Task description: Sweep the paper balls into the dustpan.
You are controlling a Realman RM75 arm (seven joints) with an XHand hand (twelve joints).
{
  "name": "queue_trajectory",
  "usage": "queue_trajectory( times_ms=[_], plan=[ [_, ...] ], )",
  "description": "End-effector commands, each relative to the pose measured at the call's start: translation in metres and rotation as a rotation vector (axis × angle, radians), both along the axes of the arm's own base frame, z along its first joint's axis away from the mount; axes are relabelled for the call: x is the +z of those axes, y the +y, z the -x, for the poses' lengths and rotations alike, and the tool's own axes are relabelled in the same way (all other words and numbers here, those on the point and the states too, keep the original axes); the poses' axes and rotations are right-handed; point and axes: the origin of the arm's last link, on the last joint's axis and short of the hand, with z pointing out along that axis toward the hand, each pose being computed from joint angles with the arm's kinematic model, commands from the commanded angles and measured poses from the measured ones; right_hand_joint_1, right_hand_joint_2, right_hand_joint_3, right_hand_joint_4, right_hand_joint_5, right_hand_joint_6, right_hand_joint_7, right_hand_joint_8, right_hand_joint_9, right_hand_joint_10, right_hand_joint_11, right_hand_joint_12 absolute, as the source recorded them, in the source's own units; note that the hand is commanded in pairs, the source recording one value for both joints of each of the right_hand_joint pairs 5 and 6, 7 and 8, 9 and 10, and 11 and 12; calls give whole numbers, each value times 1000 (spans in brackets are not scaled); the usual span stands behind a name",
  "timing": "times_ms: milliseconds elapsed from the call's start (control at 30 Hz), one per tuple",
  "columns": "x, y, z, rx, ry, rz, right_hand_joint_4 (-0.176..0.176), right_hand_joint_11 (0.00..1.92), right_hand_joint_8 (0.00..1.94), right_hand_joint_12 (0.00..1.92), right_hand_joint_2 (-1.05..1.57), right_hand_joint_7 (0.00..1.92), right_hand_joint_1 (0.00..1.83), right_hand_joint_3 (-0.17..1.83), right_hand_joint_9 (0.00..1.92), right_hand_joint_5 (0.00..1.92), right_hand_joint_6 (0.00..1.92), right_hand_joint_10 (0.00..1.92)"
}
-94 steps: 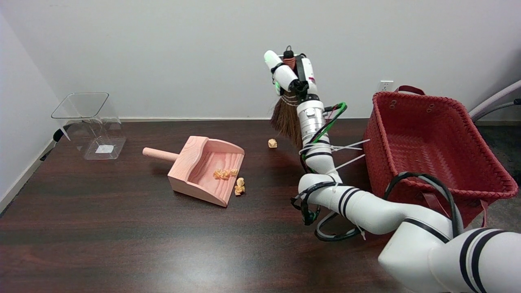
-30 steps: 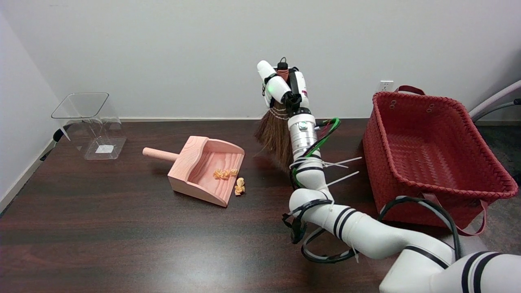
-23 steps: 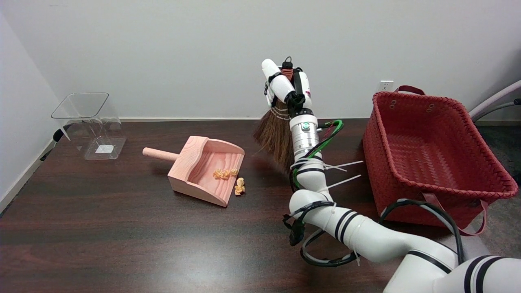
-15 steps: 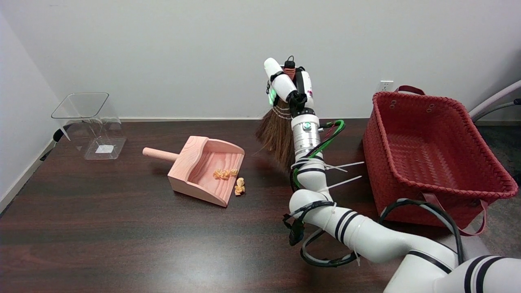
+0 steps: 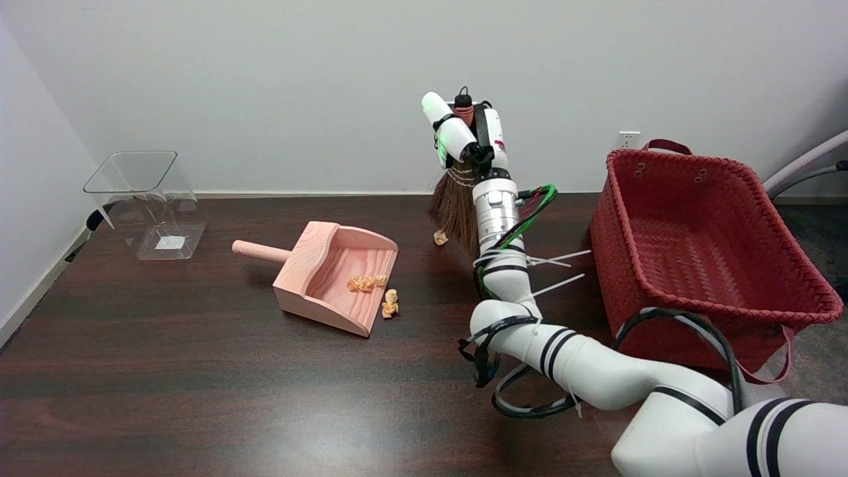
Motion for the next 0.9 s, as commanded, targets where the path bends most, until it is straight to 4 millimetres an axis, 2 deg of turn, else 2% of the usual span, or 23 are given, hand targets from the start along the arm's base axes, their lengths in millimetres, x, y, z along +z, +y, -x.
queue_trajectory(
  times_ms=[33,267,400,500,900],
  plan=[
    [0,-17,-2,-28,133,18,0,1920,1920,1920,1571,1920,581,-64,1920,1920,1920,1920],
    [-4,-23,8,-97,228,17,0,1920,1920,1920,1571,1920,575,-81,1920,1920,1920,1920],
    [-18,-32,2,-138,414,12,0,1920,1920,1920,1571,1920,574,-98,1920,1920,1920,1920],
    [-26,-37,4,-175,485,-3,0,1920,1920,1920,1571,1920,571,-113,1920,1920,1920,1920],
    [-36,-29,21,-217,471,-31,0,1920,1920,1920,1571,1920,562,-115,1920,1920,1920,1920]
  ],
)
